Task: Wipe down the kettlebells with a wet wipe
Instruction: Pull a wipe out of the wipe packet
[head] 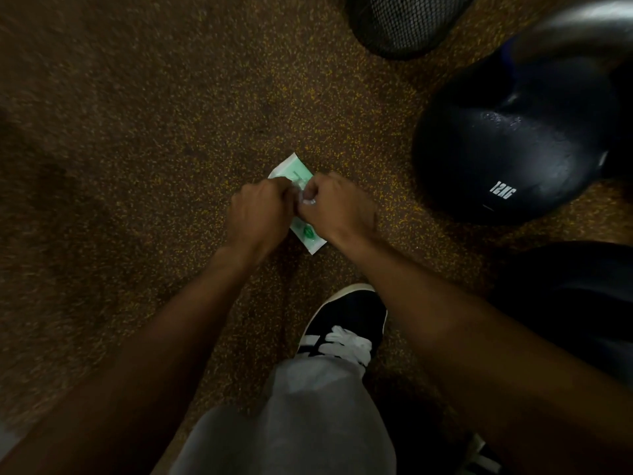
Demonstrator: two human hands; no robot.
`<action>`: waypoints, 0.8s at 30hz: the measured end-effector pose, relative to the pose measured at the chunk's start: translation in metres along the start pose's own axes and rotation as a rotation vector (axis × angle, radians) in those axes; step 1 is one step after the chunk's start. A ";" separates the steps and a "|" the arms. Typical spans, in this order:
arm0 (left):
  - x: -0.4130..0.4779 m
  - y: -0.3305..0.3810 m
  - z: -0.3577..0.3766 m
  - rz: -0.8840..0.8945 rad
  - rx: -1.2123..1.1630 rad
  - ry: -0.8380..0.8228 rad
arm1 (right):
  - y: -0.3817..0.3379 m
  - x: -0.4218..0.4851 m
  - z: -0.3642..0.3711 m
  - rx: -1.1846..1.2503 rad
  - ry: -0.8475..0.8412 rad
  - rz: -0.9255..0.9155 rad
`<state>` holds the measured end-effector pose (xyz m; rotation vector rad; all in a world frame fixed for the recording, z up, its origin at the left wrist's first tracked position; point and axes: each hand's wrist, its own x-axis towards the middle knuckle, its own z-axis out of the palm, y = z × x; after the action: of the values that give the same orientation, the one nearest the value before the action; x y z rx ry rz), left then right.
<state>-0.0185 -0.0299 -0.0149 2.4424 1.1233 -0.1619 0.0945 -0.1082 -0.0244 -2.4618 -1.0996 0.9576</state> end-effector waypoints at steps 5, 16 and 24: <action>-0.003 -0.001 -0.001 -0.017 -0.006 0.014 | -0.002 -0.005 0.004 0.087 0.045 0.044; -0.001 0.012 -0.002 0.033 0.241 -0.088 | 0.022 -0.032 -0.012 1.012 0.070 0.133; -0.024 0.032 0.017 0.179 0.713 -0.225 | 0.028 -0.038 -0.036 1.233 0.138 0.195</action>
<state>-0.0095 -0.0721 -0.0125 3.0089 0.8283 -0.8887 0.1155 -0.1543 0.0056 -1.5425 -0.0694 1.0334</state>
